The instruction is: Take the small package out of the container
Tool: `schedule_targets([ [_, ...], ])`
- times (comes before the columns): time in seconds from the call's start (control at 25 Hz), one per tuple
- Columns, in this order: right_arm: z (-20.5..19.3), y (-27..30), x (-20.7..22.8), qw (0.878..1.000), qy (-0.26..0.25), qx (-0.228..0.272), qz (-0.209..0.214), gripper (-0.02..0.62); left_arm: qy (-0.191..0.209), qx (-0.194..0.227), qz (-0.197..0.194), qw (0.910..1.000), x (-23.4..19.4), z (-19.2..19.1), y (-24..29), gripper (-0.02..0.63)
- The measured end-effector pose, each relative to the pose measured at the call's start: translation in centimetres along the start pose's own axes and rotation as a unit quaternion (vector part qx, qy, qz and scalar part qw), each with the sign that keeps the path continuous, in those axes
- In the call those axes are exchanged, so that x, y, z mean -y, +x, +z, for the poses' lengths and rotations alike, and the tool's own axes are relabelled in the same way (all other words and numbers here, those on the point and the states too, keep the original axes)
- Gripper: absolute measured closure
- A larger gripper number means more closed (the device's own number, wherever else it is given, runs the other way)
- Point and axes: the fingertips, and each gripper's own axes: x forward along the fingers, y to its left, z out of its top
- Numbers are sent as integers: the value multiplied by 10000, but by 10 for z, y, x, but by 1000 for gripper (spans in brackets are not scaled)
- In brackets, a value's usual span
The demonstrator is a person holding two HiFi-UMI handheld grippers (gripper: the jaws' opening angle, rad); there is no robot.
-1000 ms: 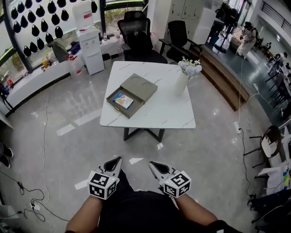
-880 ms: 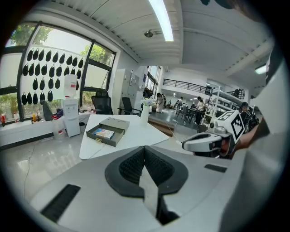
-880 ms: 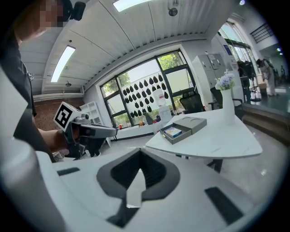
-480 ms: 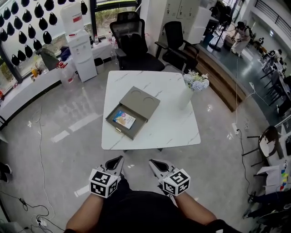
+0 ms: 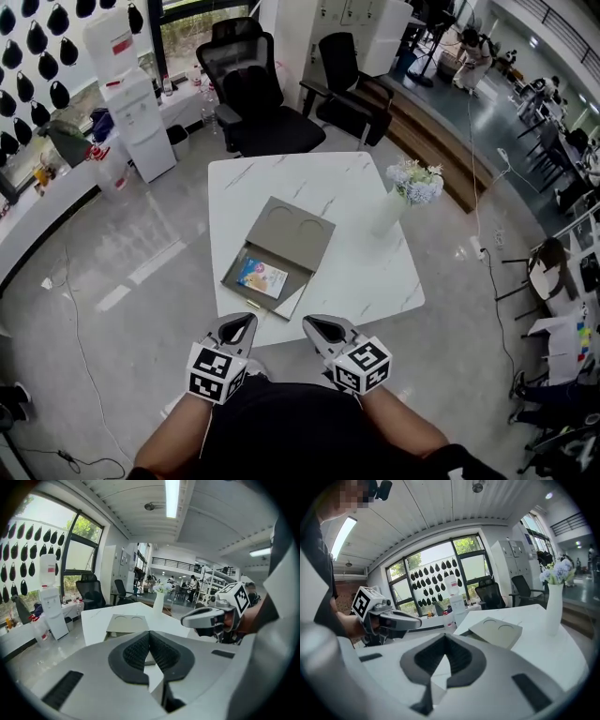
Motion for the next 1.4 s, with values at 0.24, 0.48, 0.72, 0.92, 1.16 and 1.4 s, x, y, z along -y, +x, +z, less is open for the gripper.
schedule_targets([
  [0.24, 21, 38, 10, 9997, 53, 9, -229, 594, 386, -79, -337, 9987, -34, 10, 19, 603],
  [0.48, 36, 47, 18, 9992, 131, 43, -373, 594, 324, -77, -479, 9983, -44, 14, 26, 603],
  [0.72, 27, 49, 11, 9996, 55, -12, -292, 594, 184, 51, -312, 9993, -52, 11, 26, 604],
  [0.92, 22, 48, 14, 9998, 43, -63, -157, 594, 74, 156, -137, 9998, -49, 7, 22, 603],
  [1.16, 24, 47, 17, 9999, 52, 35, -79, 594, 355, 160, 15, 9992, -47, 14, 26, 584],
  [1.4, 23, 42, 23, 9999, 135, 69, -82, 594, 609, 72, 77, 9981, -46, 20, 32, 551],
])
